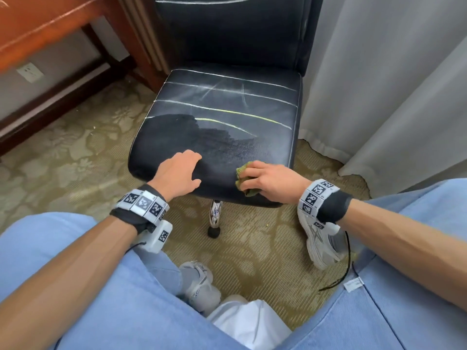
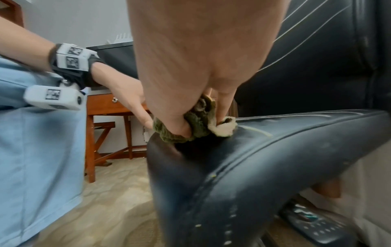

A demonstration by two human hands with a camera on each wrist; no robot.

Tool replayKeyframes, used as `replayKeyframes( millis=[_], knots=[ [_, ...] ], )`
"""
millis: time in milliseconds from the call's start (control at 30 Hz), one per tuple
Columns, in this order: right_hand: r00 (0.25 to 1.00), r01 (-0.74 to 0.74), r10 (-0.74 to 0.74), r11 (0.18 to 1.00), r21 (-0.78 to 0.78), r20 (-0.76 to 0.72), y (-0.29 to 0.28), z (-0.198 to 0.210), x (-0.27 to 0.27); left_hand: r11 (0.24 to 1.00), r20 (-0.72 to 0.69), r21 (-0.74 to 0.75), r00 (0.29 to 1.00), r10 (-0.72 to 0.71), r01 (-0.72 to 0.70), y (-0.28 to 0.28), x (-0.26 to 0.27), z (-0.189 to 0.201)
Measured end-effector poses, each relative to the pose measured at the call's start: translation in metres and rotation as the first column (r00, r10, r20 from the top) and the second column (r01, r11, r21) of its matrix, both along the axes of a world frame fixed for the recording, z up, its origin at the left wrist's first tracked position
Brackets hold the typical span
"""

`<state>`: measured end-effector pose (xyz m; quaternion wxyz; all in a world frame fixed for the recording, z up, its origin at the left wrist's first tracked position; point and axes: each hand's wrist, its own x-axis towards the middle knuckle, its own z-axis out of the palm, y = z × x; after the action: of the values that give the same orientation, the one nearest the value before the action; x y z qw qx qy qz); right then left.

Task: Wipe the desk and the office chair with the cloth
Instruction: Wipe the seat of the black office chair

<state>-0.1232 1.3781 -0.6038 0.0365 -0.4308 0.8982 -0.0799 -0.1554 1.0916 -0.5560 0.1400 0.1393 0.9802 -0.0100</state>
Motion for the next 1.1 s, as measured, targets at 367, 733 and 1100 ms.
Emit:
replayKeyframes(
  millis=[367, 733, 1100],
  knots=[
    [0.947, 0.32, -0.317, 0.926, -0.199, 0.044, 0.051, 0.004, -0.025, 1.0, 0.038, 0.015, 0.999, -0.008, 0.007, 0.012, 0.001, -0.014],
    [0.982, -0.164, 0.16, 0.986, -0.035, -0.1, -0.005, -0.019, 0.022, 0.999, 0.019, -0.008, 0.999, 0.043, -0.043, -0.003, -0.014, -0.018],
    [0.934, 0.356, -0.35, 0.891, -0.283, 0.075, 0.057, -0.008, -0.029, 0.986, 0.054, 0.046, 0.986, 0.156, -0.159, -0.018, -0.024, -0.018]
  ],
)
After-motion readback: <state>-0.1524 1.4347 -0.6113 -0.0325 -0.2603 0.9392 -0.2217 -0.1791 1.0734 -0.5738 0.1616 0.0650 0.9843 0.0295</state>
